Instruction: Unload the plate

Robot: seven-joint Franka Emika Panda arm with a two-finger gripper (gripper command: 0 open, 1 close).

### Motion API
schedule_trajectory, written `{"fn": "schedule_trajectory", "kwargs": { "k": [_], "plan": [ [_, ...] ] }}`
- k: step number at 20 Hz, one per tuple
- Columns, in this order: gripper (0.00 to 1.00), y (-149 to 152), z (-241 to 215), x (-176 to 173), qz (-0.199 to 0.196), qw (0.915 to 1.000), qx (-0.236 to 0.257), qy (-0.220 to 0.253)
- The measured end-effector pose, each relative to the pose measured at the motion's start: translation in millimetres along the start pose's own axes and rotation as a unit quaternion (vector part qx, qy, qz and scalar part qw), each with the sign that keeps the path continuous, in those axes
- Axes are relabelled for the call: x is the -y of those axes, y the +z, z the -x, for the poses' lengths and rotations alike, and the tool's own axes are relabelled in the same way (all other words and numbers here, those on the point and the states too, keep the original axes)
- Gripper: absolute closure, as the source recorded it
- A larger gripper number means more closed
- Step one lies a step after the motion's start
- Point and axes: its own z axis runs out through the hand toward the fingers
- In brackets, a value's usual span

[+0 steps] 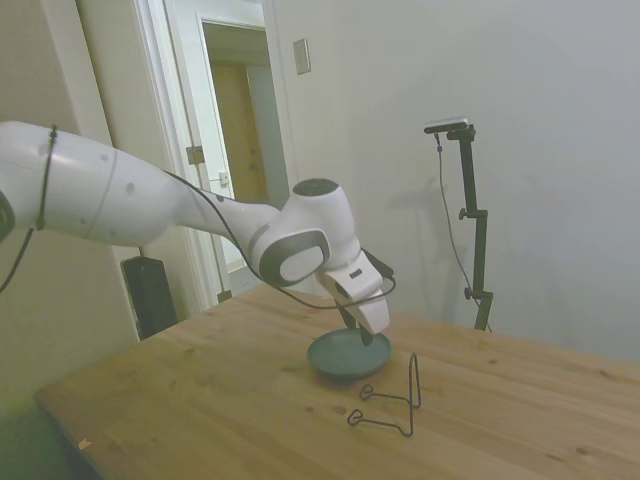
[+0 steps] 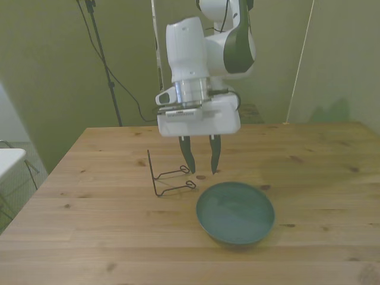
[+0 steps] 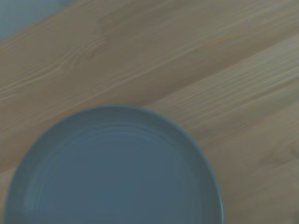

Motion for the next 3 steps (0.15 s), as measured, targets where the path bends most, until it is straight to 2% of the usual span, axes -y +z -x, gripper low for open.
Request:
{"fn": "schedule_trajectory", "kwargs": {
  "k": [3],
  "plan": [
    [0.00,-42,6,1,0.001,0.9999,0.002,-0.013]
  ]
}}
